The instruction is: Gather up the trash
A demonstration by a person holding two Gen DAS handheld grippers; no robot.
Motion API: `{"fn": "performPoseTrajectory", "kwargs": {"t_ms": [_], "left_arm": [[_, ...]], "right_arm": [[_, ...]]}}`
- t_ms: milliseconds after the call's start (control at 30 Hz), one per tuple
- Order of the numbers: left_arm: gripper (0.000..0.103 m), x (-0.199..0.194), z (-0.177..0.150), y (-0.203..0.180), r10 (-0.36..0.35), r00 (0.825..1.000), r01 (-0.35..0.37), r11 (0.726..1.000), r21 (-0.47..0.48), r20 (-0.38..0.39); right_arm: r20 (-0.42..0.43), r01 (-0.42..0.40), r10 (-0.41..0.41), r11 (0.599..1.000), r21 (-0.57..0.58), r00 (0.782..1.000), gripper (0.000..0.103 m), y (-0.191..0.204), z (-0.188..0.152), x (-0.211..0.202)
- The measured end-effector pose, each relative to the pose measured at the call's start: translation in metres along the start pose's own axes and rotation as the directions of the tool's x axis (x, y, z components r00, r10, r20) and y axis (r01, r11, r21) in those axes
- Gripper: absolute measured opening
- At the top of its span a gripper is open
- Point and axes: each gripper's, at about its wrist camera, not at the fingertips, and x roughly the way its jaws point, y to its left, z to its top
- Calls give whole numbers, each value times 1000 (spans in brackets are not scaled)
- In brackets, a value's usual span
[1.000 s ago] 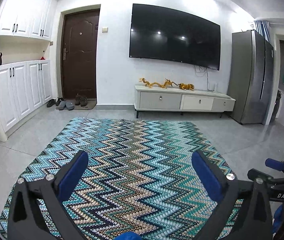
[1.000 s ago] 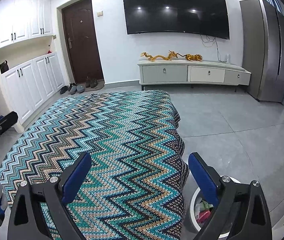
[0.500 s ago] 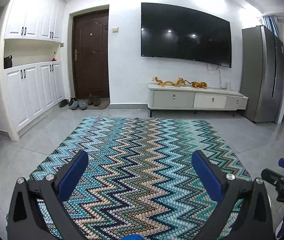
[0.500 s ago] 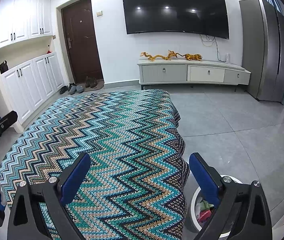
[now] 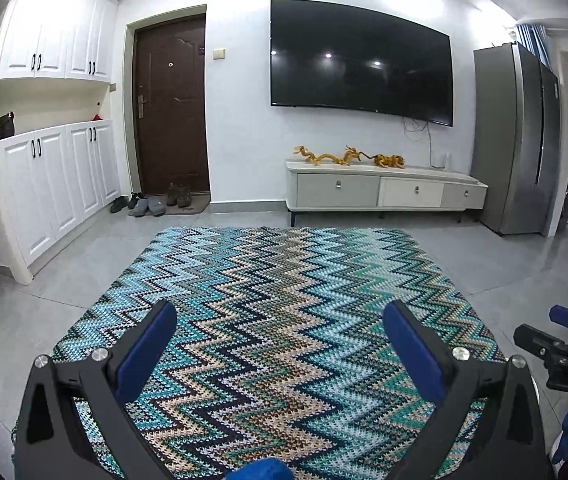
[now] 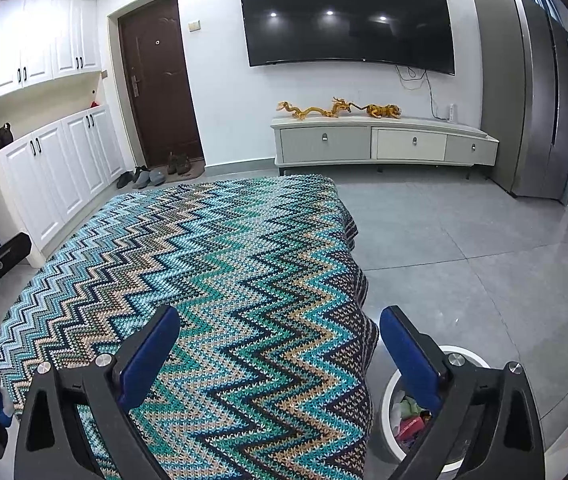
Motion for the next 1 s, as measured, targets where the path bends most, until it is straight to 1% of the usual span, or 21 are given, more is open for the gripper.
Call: {"fn": "performPoseTrajectory", "kwargs": {"t_ms": [233,533,1000], "left_arm": [[103,0,0,0,-6,1000,6,1000,-4,-4],[103,4,-4,-3,3,1000,-3,1000,9,-28],[103,11,-6,-3,25,997,-24,1000,12,-77]], "right_arm": [[-1,0,0,1000,2,1000,101,0,-1,1],[-3,4,-4,1000,4,1000,101,1,-2,1],[2,41,-41,999,30,999,103,-3,-4,-1]]}}
